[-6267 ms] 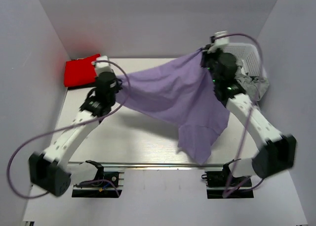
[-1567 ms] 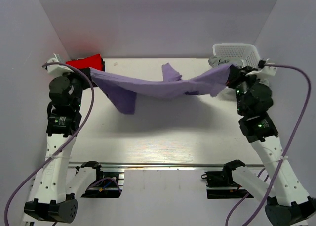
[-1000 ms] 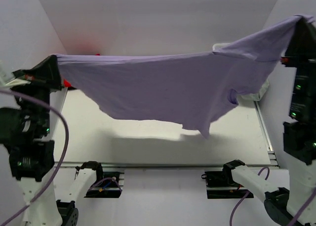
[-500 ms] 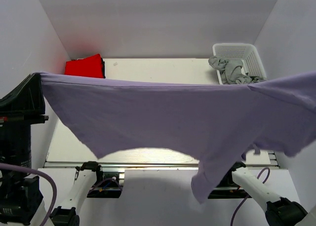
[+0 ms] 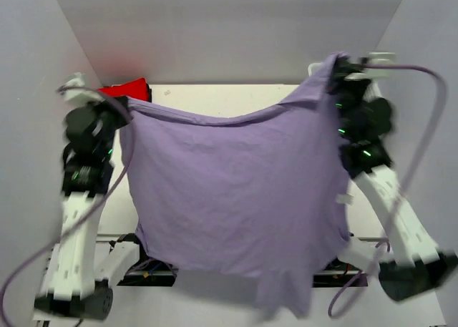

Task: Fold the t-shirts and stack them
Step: Flatten out the tshirt

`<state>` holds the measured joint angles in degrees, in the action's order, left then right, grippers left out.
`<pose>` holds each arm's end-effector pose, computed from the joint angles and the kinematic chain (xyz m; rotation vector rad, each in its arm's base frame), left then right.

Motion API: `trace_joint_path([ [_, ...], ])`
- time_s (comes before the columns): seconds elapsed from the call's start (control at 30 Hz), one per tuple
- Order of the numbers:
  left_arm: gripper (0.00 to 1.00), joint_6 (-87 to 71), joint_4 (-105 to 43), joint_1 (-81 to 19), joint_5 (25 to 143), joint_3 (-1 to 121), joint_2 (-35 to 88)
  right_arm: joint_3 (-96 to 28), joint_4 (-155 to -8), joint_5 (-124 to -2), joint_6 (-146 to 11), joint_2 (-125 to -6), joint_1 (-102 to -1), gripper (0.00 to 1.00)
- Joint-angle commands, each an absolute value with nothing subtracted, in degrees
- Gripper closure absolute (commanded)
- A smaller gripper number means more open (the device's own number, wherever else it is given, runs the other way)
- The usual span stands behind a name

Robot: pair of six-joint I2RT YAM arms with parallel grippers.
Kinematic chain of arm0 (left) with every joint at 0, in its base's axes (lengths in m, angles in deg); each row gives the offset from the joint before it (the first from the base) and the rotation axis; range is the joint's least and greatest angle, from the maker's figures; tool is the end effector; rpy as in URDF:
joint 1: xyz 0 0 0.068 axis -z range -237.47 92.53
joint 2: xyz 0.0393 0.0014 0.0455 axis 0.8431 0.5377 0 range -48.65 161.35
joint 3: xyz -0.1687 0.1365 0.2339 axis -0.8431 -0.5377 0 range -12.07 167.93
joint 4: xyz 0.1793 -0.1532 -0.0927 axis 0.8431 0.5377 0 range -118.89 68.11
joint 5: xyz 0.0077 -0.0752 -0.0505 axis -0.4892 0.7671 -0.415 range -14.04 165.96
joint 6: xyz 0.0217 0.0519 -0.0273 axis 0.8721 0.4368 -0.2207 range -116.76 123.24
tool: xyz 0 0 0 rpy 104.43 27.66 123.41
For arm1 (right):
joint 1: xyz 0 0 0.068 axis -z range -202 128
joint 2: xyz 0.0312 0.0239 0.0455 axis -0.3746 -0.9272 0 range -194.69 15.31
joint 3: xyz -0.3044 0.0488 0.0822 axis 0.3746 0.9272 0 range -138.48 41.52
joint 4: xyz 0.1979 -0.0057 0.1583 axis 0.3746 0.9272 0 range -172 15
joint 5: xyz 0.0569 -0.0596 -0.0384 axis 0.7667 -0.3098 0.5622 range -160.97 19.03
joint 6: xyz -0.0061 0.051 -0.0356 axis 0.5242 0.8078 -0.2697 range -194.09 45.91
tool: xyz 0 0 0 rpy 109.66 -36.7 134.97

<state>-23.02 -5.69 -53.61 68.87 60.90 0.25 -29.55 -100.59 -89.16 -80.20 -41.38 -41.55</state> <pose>0.1279 -0.0028 0.5013 -0.3996 1.5127 -0.3185 0.1585 0.0405 0.5556 0.0644 1.0256 0.0555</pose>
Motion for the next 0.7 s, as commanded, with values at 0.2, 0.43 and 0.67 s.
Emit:
trace_joint_path([
  [0.2, 1.00, -25.41, -15.53, -54.48, 61.20, 52.97, 31.38, -24.20, -112.07, -97.69, -68.74, -74.67, -38.53, 1.00],
  [0.43, 1.00, -26.56, -18.86, -56.95, 60.14, 64.13, 55.65, -36.78, -107.85, -88.03, -64.68, -94.71, -36.07, 1.00],
  [0.67, 1.00, -23.57, -19.76, -58.79, 65.85, 73.36, 65.76, -47.34, -101.08, -83.63, -64.60, -103.43, -35.27, 1.00],
])
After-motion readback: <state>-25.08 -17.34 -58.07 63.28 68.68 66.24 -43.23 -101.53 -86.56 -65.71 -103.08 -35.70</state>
